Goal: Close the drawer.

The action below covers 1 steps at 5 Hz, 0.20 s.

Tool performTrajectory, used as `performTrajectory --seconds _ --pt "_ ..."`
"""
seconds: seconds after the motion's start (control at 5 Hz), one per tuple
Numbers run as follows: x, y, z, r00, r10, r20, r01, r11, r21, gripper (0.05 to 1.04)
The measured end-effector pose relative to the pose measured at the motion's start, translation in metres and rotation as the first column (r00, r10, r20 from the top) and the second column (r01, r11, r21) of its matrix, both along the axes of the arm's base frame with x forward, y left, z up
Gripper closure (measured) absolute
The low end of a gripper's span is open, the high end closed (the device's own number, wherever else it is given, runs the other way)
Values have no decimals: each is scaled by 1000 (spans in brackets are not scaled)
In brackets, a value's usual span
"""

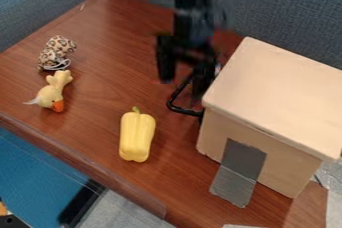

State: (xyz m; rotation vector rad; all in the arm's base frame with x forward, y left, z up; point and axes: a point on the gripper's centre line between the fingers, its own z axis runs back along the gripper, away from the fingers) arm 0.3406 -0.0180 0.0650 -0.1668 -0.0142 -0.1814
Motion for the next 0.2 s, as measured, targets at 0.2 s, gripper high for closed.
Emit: performTrajectory --seconds 0.2 --pt "5 18 7 999 18 29 -18 1000 23 83"
